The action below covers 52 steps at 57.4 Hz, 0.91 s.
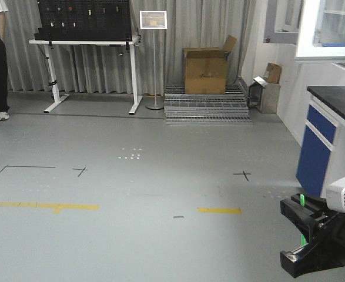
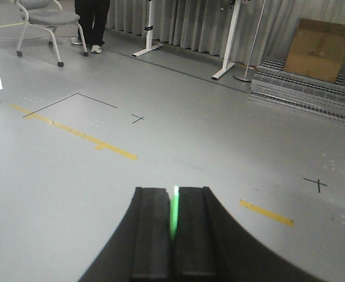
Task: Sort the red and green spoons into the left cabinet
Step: 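Drive the base away from the bench holding both spoons, then drive the base to the open cabinet with the blue tray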
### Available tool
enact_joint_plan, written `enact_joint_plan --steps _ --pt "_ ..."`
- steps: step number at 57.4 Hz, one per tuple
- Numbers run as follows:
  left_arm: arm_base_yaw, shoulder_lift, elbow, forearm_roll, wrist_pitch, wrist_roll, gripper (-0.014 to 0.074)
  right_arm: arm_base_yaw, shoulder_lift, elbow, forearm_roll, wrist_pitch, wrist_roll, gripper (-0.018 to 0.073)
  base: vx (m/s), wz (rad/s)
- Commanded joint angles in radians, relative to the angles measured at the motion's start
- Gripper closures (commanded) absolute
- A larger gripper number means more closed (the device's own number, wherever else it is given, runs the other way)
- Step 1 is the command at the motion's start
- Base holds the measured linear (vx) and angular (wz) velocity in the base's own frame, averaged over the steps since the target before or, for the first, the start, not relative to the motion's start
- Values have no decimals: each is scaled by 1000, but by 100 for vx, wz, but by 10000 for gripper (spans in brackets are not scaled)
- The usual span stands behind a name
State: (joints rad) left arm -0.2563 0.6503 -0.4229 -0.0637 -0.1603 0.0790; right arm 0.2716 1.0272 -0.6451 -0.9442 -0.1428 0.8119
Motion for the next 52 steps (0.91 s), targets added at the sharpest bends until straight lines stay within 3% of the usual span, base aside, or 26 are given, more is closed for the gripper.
enact_joint_plan --steps 1,52 --pt "-4 -4 -27 -8 -87 -5 603 -4 -17 -27 9 -46 3 565 80 14" --pt "-4 -4 -27 -8 -86 -5 603 -4 -17 -27 9 -46 3 565 78 13"
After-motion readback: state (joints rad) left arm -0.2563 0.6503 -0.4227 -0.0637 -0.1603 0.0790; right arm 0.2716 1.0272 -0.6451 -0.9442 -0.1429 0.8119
